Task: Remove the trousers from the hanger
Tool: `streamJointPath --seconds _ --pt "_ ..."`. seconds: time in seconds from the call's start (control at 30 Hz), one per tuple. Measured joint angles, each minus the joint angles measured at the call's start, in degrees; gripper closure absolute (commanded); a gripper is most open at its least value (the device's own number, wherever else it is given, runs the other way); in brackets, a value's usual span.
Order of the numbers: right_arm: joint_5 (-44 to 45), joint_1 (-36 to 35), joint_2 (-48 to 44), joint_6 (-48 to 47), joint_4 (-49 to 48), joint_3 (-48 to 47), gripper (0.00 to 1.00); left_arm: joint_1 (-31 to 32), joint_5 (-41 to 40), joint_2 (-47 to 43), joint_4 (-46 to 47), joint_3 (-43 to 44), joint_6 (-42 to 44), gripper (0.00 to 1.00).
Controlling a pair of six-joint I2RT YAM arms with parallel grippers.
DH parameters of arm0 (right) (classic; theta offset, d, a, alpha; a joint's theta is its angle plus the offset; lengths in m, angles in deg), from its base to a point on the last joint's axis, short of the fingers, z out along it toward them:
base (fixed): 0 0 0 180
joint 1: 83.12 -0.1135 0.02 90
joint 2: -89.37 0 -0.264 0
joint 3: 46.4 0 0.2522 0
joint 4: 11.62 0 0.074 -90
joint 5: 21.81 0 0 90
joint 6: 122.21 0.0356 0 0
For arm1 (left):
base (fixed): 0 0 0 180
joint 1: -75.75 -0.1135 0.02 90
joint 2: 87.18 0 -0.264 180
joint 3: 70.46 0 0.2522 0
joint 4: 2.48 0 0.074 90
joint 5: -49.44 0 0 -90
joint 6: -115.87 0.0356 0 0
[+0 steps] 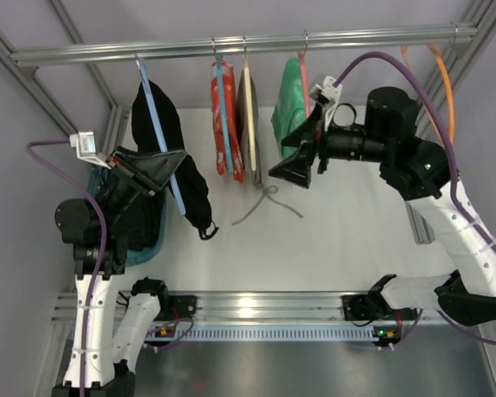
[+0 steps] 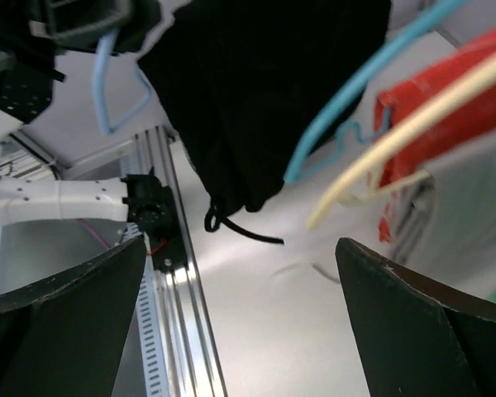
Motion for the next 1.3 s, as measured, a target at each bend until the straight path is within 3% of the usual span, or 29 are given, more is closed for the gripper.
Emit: streamJointPath --seconds 0.2,0.47,1.03,1.3 --pt "1.3 -10.9 8.3 3.1 -5.7 -6.0 0.05 -3.0 -1.9 -0.2 -2.8 0.7 -0.7 1.0" --pt "-0.1 -19.1 20.2 13.0 -14.1 -11.9 0.09 -4.2 -4.0 -0.1 -5.5 1.1 -2.0 1.0" --pt "-3.9 -25.1 32.7 25.9 -24.6 -21.7 0.18 -4.2 -4.8 -0.2 -5.8 2.4 -4.0 1.0" --pt "-5.5 -25.4 35.2 30.5 -28.0 -22.0 0.33 -4.2 -5.6 -0.3 -5.9 2.4 -4.6 1.0"
